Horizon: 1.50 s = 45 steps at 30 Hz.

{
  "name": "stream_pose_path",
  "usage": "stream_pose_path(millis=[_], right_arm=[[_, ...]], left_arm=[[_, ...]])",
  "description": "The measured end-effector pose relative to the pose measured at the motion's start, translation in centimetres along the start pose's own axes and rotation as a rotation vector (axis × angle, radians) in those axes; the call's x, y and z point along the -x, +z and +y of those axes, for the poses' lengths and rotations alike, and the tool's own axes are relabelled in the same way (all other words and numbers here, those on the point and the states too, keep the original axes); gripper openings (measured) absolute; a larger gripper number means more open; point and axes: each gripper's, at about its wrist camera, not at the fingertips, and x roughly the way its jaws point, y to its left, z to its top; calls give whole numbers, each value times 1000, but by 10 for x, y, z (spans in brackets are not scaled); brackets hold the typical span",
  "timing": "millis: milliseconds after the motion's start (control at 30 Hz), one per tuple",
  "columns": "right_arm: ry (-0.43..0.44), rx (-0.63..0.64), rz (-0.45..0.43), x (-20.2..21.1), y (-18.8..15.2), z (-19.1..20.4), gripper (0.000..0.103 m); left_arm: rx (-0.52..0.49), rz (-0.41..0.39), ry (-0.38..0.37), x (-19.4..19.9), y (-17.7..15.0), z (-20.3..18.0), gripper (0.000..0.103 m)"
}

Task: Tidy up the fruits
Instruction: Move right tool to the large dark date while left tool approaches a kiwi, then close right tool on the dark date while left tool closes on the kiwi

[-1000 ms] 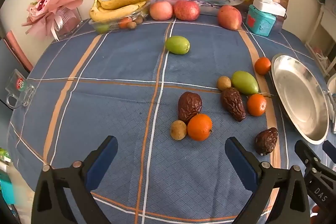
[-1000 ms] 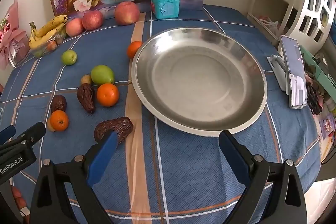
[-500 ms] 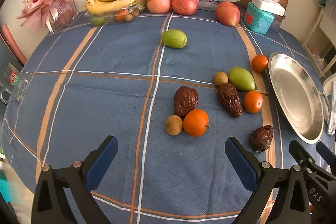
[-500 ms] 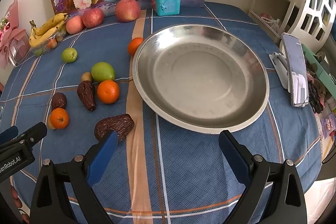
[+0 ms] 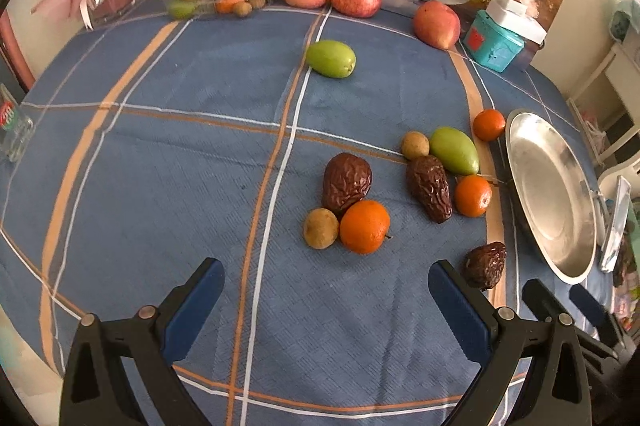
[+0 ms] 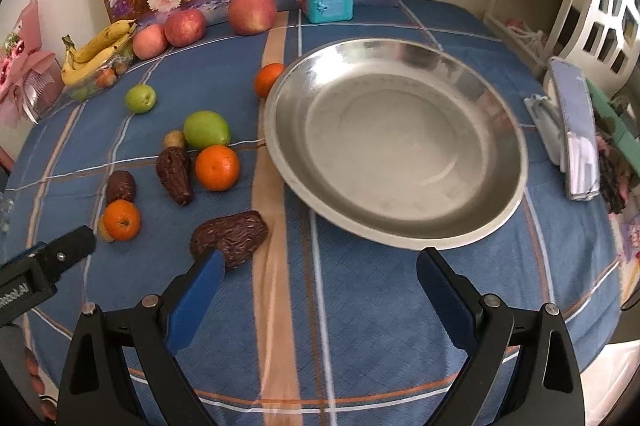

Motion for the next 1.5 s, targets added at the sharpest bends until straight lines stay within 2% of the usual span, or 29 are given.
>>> stream_pose_path(millis=[333, 467, 700, 833, 933, 1033, 1067, 1100, 1133, 1233, 1300, 1400, 1500], right_arm=[[48, -4, 12, -5, 1, 7, 97], [78, 5, 15, -8, 2, 13, 97], [104, 98, 55, -23, 1, 42, 96], [102, 134, 67, -32, 0, 53, 95], [99, 144, 72, -37, 0, 56, 89], [95, 139, 72, -40, 1, 57, 87], [97, 139, 71, -40, 2, 56, 84], [97, 138, 69, -41, 2, 56, 74], [96, 136, 67, -41, 2, 56, 69], [98, 130, 70, -42, 3, 55, 64], [103, 136, 70, -43, 3, 57, 54], [110, 141, 69, -42, 2, 58, 52], [115, 147, 66, -42, 2, 59, 49]], left_arm=[[55, -30, -52, -4, 3, 4, 102], [93, -14, -74, -10, 8, 8, 101], [134, 18, -95, -23, 17, 12, 92], [197, 32, -115, -27, 19, 25, 85], [221, 12, -112, -23, 19, 32, 85], [263, -13, -126, -17, 19, 42, 74], [267, -15, -118, -16, 19, 43, 71], [269, -13, -111, -16, 19, 45, 68], [274, -10, -114, -16, 18, 46, 66], [302, 11, -140, -20, 19, 47, 62], [310, 28, -155, -23, 17, 48, 56], [328, 67, -160, -28, 15, 46, 49], [319, 69, -153, -29, 14, 43, 43]])
